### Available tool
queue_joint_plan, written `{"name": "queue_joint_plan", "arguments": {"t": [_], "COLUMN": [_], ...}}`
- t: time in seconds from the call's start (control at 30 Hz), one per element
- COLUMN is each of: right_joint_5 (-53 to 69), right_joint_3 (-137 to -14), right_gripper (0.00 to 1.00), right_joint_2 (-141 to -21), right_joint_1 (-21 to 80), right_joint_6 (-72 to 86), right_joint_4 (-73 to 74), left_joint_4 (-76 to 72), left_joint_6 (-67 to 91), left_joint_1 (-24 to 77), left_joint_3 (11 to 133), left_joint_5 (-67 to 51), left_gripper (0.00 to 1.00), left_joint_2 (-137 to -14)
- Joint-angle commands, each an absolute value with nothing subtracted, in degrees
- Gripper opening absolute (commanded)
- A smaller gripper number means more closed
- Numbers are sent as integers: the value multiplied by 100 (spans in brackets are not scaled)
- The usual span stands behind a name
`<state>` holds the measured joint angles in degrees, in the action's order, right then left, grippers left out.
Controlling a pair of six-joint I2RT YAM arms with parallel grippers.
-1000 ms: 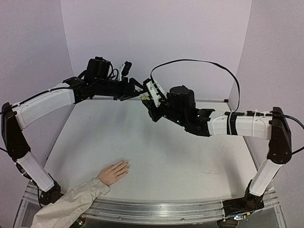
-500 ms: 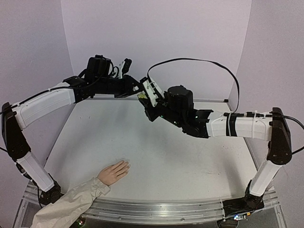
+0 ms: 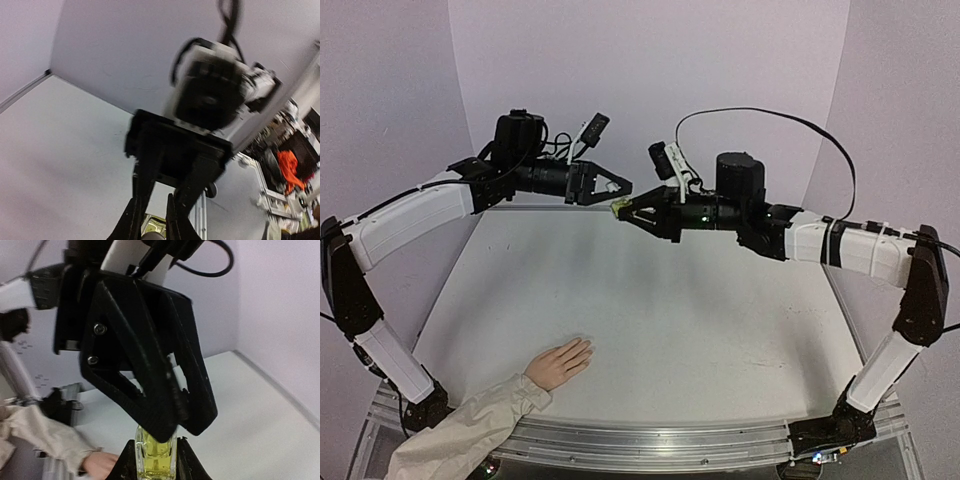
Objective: Paint the nails
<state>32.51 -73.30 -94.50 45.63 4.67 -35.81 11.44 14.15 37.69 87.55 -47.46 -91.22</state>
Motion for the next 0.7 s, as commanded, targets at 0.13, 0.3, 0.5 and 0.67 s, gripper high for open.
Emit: {"name": "queue_joint_plan", "arguments": {"t": [0.13, 0.3, 0.5, 0.67], "right_joint_5": [7113, 6893, 5650, 3983], "right_joint_3": [-8163, -8024, -7866, -7526], "right_gripper": [0, 0, 0, 0], "right_joint_2": [-9250, -9055, -8811, -8829], "right_joint_1": [4432, 4434, 4412, 4412], "right_joint_6": [2308, 2066, 637, -226], "right_joint_4": [-4609, -4607, -3492, -3328], "left_joint_4": [1024, 1019, 1011, 1024], "left_joint_6": [538, 659, 1123, 1342], "left_joint_1": [3993, 3991, 3773, 3691], "left_joint_3": [9702, 9834, 9611, 9129], "left_joint_5": [-8712, -8729, -7597, -6098], "left_gripper": [0, 0, 62, 89], "left_joint_2": [-8898, -8928, -8685, -8335]}}
